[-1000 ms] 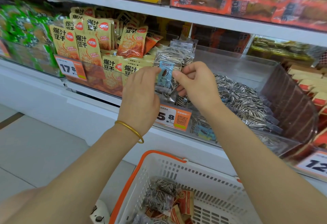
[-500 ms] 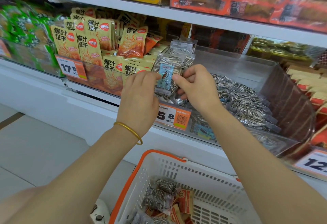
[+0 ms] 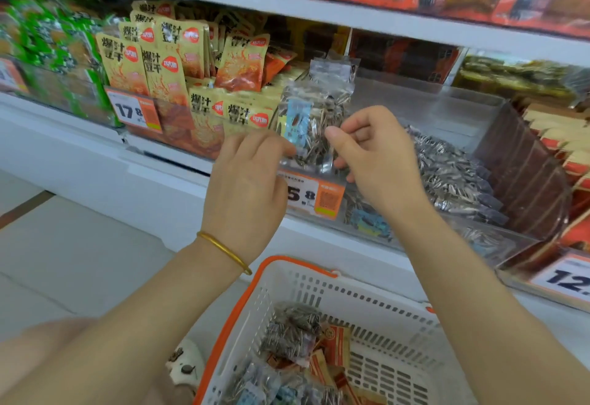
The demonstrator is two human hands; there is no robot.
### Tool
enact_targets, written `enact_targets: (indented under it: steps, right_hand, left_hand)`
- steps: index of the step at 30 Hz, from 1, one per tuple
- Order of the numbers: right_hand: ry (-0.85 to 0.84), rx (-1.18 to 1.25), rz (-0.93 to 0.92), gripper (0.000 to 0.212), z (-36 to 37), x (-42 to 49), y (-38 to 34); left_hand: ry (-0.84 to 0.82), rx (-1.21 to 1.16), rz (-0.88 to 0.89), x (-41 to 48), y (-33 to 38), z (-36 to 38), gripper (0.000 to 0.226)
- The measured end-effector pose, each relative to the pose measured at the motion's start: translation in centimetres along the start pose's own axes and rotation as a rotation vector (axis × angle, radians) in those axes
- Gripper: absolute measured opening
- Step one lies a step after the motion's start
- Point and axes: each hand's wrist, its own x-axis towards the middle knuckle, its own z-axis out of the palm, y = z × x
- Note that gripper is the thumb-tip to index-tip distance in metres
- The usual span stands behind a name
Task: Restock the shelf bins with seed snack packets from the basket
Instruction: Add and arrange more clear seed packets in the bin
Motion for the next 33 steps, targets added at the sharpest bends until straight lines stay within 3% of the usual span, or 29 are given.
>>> enact_targets:
  steps: [2,5,10,12,15,18,23,27,33]
  right_hand:
    - [-0.051,0.053,-0.026,0.013,-0.8,-2.7,0.0]
    - [-0.229,0.062,0.042,0.016,-0.3,-7.4,2.7]
    - [-0.704,-0.277,0.295,0.002,4.7,-14.6,12.5]
    - [-0.882,-0.324,0.363,0.015,7.5,-16.8,15.3]
    - [-1.040,-0.335,0.450,0.035,11.9,-19.6,17.1]
    - [-1.116,-0.466,0.416,0.045,15.5,-21.4,18.1]
    - [-0.965,-0.395,0.323,0.011,16.5,-21.3,18.7]
    - [-1.106,-0.326,0.218,0.022,16.4,-20.0,19.0]
    - [-1.261,-0.188,0.324,0.027,17.4,-19.7,19.3]
  left_hand:
    - [-0.111,-0.015,0.003,-1.9,0.9,-0.4,0.041]
    - [-0.477,-0.009,-0.024,-6.1,0.8,0.1,0.037]
    - [-1.058,0.162,-0.066,-11.5,0.0,0.5,0.032]
    - [-1.161,0.247,-0.056,-12.0,0.1,0.8,0.031]
    - [-1.181,0.369,0.038,-11.9,0.3,1.7,0.030]
    - [-1.175,0.440,0.126,-11.3,0.3,2.5,0.030]
    - [-1.212,0.476,0.153,-10.7,0.0,2.9,0.029]
    - [-1.246,0.477,0.156,-10.4,-0.1,2.9,0.024]
    - [-1.262,0.477,0.154,-10.1,-0.2,3.1,0.022]
